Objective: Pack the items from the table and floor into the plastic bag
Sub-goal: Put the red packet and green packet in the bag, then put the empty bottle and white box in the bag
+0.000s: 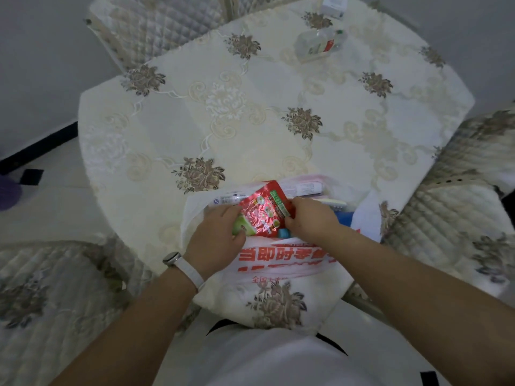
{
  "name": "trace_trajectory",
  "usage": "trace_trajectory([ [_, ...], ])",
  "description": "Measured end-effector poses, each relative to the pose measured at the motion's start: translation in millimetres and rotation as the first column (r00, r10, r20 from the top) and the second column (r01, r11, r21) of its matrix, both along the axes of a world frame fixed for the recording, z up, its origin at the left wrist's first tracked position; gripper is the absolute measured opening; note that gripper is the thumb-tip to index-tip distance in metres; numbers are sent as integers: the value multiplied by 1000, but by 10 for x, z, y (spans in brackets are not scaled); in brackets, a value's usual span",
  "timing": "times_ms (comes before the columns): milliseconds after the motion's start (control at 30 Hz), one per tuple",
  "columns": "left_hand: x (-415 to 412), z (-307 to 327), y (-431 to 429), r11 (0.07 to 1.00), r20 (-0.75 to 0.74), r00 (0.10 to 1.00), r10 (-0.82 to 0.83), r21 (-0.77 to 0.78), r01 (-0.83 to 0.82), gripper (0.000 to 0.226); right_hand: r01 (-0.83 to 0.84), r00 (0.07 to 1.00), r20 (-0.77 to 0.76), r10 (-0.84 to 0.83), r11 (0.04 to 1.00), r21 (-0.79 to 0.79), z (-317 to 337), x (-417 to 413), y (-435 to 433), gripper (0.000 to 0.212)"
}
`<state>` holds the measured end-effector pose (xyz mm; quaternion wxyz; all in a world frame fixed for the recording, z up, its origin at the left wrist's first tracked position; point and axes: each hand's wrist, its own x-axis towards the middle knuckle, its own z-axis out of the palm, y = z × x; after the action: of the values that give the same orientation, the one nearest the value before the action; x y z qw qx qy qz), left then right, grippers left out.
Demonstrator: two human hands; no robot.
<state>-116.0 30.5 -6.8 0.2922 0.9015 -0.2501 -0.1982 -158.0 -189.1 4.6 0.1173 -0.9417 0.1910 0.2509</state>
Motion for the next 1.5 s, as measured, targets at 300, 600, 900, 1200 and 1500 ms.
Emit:
trace_trajectory([
  [300,-227,244,-361,996,154,985,-84,-12,87,48,-63,953,293,78,996,-60,407,-523,-166,35],
  [600,-1036,682,-1166,969,363,909,-204,-60,241,46,-91,837,513,193,972,-218,814,-1621,-849,42],
  [900,-2393,1052,-2428,916,466,816,-342,-28,400,46,63,737,667,107,972,-226,1077,-3351,-1824,48],
  [1200,-3406,1209,-3699,744,521,635,-571,2,668,48,356,707,703,-72,896,-266,1141,-4895,-2733,46],
  [1500,-3804,1062,-4976,539,614,398,-682,53,841,46,547,678,693,-244,797,-255,962,-5575,-3459,49],
])
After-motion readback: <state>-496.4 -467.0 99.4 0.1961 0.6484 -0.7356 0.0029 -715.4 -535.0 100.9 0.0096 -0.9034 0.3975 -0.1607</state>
